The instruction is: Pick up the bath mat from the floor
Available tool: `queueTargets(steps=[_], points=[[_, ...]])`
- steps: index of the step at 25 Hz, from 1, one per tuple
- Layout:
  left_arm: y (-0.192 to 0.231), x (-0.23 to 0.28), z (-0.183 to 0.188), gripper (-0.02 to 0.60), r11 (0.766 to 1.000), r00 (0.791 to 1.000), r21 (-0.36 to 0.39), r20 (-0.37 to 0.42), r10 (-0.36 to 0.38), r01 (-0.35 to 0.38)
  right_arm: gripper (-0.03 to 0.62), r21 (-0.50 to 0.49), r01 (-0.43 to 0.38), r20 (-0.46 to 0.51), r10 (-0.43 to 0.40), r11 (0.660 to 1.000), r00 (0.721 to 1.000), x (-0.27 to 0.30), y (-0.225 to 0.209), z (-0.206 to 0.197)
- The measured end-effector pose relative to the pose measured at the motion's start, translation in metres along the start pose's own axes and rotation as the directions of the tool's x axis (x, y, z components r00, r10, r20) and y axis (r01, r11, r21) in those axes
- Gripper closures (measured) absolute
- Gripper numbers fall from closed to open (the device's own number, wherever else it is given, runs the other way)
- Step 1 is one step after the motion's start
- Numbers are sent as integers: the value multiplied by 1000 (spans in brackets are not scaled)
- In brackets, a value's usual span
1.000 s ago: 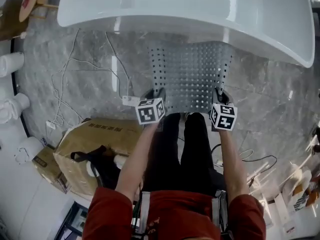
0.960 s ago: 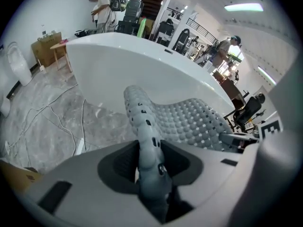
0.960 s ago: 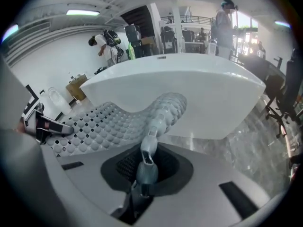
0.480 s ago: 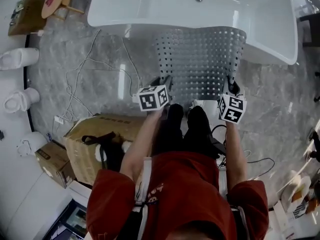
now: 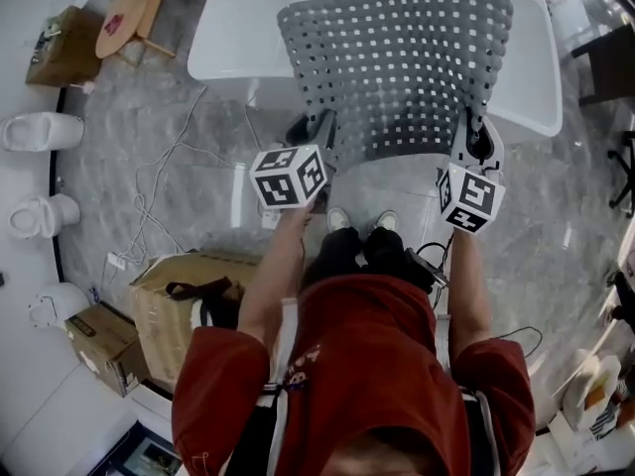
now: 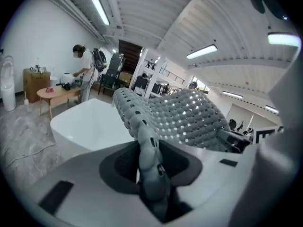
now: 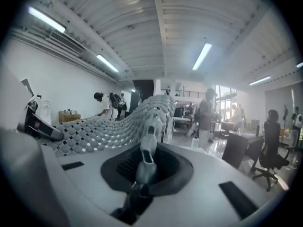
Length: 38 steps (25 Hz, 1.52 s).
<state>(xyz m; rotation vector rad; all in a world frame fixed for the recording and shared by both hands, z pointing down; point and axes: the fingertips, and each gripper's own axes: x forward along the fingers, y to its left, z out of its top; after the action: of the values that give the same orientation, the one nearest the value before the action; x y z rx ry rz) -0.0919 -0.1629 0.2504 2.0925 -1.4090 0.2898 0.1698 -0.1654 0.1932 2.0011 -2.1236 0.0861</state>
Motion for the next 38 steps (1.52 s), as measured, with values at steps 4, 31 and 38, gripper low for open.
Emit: queueTargets(steps=[4,31,38], points=[[-24,-17,68,462,996,986,91,161,-36,21,545,0,39,178,-39,999,983,-5,-14,72],[-118,-134,232,468,892,639,332,767,-65,-308,545,42,173,647,-159,984,746,-99,-43,238],[-119,-133,233,468,894,644,327,762,-59,-306,545,38,191,641,-171,981,748,-100,-46,240]])
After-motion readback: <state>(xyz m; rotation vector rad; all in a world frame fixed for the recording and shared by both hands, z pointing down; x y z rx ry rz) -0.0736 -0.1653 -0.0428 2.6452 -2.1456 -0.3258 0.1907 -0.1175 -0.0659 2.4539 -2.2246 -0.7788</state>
